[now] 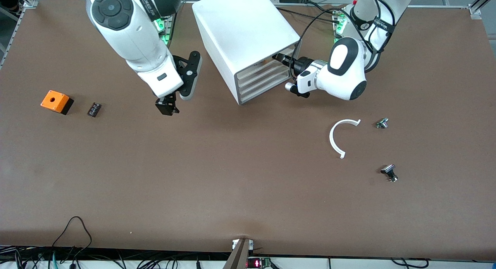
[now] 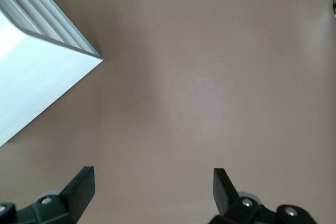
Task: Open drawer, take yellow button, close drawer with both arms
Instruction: 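Move the left gripper to the drawer handle while the right gripper approaches, then pull the drawer out of the white cabinet with the left gripper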
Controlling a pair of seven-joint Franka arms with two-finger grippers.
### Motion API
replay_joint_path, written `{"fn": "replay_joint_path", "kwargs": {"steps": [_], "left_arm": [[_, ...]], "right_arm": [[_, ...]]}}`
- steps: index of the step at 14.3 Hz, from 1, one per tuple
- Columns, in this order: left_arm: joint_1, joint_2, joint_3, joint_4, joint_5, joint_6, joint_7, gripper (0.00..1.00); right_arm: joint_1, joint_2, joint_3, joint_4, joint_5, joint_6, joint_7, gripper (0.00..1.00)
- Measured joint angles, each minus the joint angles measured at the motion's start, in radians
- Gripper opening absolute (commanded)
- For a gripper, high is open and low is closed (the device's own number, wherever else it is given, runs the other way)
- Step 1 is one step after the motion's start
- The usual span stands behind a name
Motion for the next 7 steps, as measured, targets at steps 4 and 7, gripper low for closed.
{"fn": "replay_joint_path", "kwargs": {"steps": [4, 7], "left_arm": [[0.007, 0.000, 0.013, -0.001, 0.000, 0.000, 0.007, 0.00], [0.024, -0.004, 0.063, 0.019, 0.041, 0.016, 0.043, 0.00]], "right_arm": [[0.035, 0.045, 0.026, 0.029, 0.000, 0.018, 0.000, 1.00], [0.046, 0.099, 0.051, 0.094, 0.000, 0.018, 0.001, 1.00]]}}
